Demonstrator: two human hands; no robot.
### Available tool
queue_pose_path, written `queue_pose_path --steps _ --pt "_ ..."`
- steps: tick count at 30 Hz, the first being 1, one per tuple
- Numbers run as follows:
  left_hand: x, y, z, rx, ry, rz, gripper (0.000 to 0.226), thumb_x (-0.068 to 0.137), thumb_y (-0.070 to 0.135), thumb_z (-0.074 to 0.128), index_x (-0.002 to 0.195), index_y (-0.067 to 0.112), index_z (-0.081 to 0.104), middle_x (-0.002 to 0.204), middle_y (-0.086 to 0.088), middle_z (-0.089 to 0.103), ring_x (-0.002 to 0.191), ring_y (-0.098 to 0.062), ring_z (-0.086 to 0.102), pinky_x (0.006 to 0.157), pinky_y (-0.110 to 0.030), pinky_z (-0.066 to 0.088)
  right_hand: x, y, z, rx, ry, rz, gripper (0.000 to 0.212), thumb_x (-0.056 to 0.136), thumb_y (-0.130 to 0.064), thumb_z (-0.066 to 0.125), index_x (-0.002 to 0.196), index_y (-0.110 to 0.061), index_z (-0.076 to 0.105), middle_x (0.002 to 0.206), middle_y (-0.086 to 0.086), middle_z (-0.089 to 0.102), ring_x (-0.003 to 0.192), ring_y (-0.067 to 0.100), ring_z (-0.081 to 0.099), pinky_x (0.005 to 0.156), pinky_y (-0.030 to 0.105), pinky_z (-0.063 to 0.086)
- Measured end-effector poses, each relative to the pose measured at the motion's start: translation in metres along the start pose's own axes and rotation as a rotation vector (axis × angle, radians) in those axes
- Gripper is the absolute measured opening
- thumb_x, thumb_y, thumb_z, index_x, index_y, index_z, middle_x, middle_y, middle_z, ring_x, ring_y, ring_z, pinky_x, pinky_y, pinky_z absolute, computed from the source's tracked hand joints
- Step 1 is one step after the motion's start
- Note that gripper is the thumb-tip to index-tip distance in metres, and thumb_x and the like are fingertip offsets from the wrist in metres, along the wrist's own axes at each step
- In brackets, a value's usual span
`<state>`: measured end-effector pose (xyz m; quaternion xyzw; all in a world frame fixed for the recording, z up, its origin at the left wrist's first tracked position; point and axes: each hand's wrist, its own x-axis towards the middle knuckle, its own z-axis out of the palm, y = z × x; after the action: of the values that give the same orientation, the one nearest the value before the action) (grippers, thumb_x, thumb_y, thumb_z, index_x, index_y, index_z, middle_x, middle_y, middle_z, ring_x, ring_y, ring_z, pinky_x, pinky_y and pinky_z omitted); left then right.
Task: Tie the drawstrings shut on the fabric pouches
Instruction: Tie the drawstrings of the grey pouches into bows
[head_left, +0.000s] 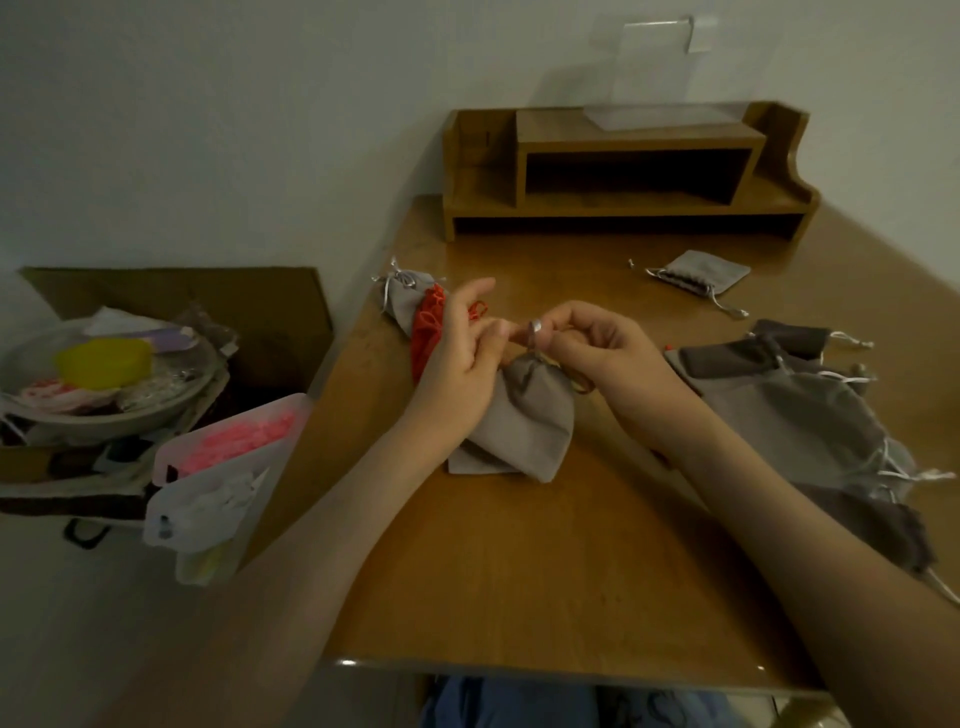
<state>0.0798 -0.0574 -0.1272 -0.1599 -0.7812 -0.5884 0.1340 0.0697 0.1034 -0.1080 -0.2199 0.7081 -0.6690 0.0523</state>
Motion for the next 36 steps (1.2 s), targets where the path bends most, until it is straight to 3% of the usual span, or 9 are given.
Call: queue_pose_path --steps 5,8,11,15,17,22,25,30,36 --pt "0.001 0.002 0.001 -0.005 -0.135 -0.037 0.028 0.090 0.035 0.053 0.117 0.031 0.055 0.110 0.012 0.062 0.107 -0.005 0.059 0.091 -0.024 0.048 0.001 0.004 0.001 0.096 0.012 -0.027 0.008 0.088 -0.016 0.057 0.089 -0.009 0.061 0.058 0.006 0.039 0.049 0.012 0.032 0.046 0.020 0.027" --pt "0.002 0.002 0.000 -0.006 -0.139 -0.043 0.013 0.095 0.018 0.053 0.098 0.022 0.065 0.091 0.008 0.058 0.089 0.002 0.056 0.082 -0.020 0.045 0.002 0.006 0.002 0.093 0.009 -0.034 0.007 0.091 -0.009 0.055 0.091 -0.009 0.062 0.052 -0.003 0.040 0.046 0.007 0.031 0.045 0.018 0.025" --pt "0.001 0.006 0.000 0.023 -0.137 -0.049 0.028 0.097 0.014 0.050 0.075 0.029 0.058 0.076 0.008 0.046 0.069 0.007 0.047 0.071 -0.014 0.037 0.003 0.007 0.001 0.052 0.012 -0.040 0.012 0.094 -0.004 0.051 0.092 -0.009 0.062 0.050 -0.007 0.041 0.046 0.005 0.032 0.046 0.016 0.025" --pt "0.002 0.000 0.003 0.180 -0.134 0.030 0.016 0.098 0.015 0.049 0.089 0.014 0.062 0.082 0.008 0.046 0.079 -0.001 0.048 0.074 -0.018 0.037 0.002 0.007 0.002 0.025 0.071 -0.045 0.002 0.093 -0.005 0.055 0.093 -0.006 0.057 0.053 -0.005 0.043 0.046 0.003 0.038 0.045 0.014 0.033" --pt "0.003 -0.005 0.004 0.286 -0.108 0.085 0.018 0.098 0.015 0.050 0.095 0.006 0.065 0.084 0.008 0.046 0.085 -0.011 0.049 0.076 -0.021 0.039 0.002 0.006 0.001 0.010 0.135 -0.046 0.013 0.090 -0.009 0.061 0.098 -0.006 0.050 0.059 -0.003 0.047 0.049 0.003 0.044 0.048 0.015 0.038" --pt "0.000 -0.009 0.005 0.542 -0.059 0.240 0.043 0.091 0.038 0.042 0.084 0.003 0.066 0.083 -0.004 0.051 0.083 -0.015 0.044 0.076 -0.024 0.034 0.002 0.008 -0.002 -0.409 0.113 -0.058 0.018 0.089 -0.027 0.064 0.092 -0.011 0.058 0.078 0.005 0.063 0.070 0.019 0.058 0.066 0.033 0.049" --pt "0.000 -0.011 0.006 0.556 -0.035 0.243 0.035 0.089 0.035 0.051 0.081 0.005 0.066 0.080 0.005 0.047 0.081 -0.011 0.041 0.074 -0.020 0.031 0.002 0.011 -0.003 -0.526 0.123 -0.070 0.013 0.091 -0.023 0.062 0.084 -0.013 0.059 0.079 0.007 0.063 0.073 0.022 0.057 0.069 0.038 0.047" --pt "0.001 -0.006 0.004 0.407 -0.068 0.134 0.012 0.088 0.023 0.066 0.082 0.014 0.062 0.080 0.012 0.044 0.072 -0.002 0.045 0.069 -0.010 0.035 0.003 0.010 -0.002 -0.442 0.144 -0.141 0.008 0.094 -0.016 0.058 0.088 -0.012 0.058 0.077 0.001 0.059 0.071 0.013 0.054 0.067 0.029 0.045" --pt "-0.001 -0.005 0.007 0.433 -0.097 0.149 0.023 0.093 0.026 0.055 0.082 0.007 0.061 0.077 0.007 0.040 0.071 -0.008 0.043 0.068 -0.024 0.037 0.001 0.011 0.007 -0.273 0.085 -0.169 0.009 0.097 -0.011 0.052 0.091 -0.017 0.054 0.079 0.000 0.057 0.074 0.012 0.054 0.069 0.028 0.045"
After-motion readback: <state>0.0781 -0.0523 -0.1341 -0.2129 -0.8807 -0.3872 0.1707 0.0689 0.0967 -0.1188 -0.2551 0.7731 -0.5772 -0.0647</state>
